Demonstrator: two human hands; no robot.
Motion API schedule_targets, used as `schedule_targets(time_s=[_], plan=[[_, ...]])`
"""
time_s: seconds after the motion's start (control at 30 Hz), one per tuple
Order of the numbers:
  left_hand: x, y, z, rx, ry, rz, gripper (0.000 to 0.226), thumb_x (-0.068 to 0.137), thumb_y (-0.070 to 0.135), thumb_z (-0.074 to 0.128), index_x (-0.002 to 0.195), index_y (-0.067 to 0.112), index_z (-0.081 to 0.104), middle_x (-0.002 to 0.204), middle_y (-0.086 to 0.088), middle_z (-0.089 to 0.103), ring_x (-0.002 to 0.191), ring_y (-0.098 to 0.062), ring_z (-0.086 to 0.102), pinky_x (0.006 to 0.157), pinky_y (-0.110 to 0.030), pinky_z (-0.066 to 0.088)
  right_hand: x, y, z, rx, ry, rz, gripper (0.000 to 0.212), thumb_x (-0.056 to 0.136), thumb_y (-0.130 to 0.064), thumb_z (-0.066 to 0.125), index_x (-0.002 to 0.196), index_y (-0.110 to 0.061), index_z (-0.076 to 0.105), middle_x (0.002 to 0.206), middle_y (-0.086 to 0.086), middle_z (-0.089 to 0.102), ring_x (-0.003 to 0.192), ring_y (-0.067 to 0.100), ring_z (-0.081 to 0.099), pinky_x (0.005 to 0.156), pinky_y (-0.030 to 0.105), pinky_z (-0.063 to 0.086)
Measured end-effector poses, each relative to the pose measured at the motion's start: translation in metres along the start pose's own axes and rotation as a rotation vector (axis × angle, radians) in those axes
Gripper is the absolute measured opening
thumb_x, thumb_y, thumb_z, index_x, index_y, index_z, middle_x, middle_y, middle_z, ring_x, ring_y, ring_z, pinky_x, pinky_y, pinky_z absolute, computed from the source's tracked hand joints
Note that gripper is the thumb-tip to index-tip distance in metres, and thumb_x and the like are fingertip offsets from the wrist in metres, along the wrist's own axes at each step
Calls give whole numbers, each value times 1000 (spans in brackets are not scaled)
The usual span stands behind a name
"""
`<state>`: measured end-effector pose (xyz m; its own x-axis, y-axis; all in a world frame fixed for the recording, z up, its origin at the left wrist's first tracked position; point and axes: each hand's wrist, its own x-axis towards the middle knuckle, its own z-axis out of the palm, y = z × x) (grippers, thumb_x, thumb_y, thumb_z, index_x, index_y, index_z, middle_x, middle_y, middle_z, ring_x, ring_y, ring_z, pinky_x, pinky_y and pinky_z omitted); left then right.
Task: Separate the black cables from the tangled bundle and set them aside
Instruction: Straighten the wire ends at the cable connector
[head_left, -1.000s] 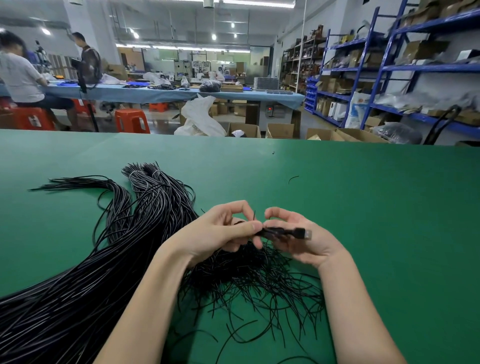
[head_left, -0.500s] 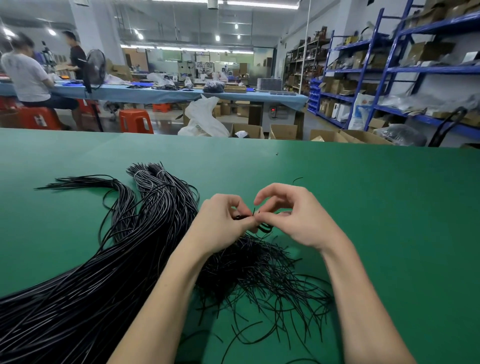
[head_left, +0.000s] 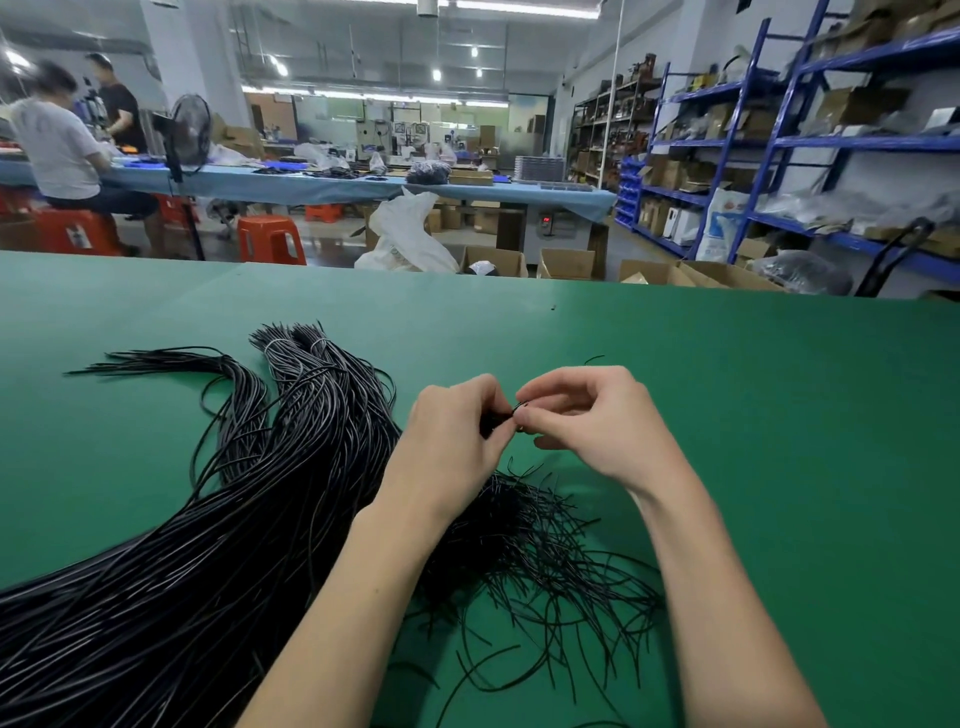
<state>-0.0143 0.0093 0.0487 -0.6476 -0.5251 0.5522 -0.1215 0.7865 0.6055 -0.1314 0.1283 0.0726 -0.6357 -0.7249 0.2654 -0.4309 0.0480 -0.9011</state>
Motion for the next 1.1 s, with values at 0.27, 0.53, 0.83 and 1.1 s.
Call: schedule_targets(time_s=[0.27,0.53,0.83,1.1], plan=[[-2,1,2,27,86,102,17,88,23,77,79,16,64,66,2,68,61,-22,61,63,-39,52,2,0,4,-86,88,-19,10,83,-17,84,75,-24,80,68,-5,76,68,12,76,65,29,64],[4,3,-6,-249,-99,-154,8,87,20,77,82,17,72,78,4,77,69,-3,72,71,-17,55,3,10,11,-222,129,-146,11,89,-16,76,79,-21,76,74,-10,74,72,6,71,76,27,59],[6,-2,-24,-1220,-206,-815,28,72,11,77,97,0,72,89,-15,77,74,-17,75,62,-18,58,-1,9,17,-156,47,-385,9,92,-5,72,89,-13,72,89,-8,72,89,5,68,82,11,53],[4,-2,-15,-1545,-325,-1037,31,69,2,76,97,-6,67,82,-17,67,65,-20,71,58,-24,61,0,10,10,-163,6,-392,10,91,-8,75,88,-18,74,85,-12,73,88,8,70,80,18,56]])
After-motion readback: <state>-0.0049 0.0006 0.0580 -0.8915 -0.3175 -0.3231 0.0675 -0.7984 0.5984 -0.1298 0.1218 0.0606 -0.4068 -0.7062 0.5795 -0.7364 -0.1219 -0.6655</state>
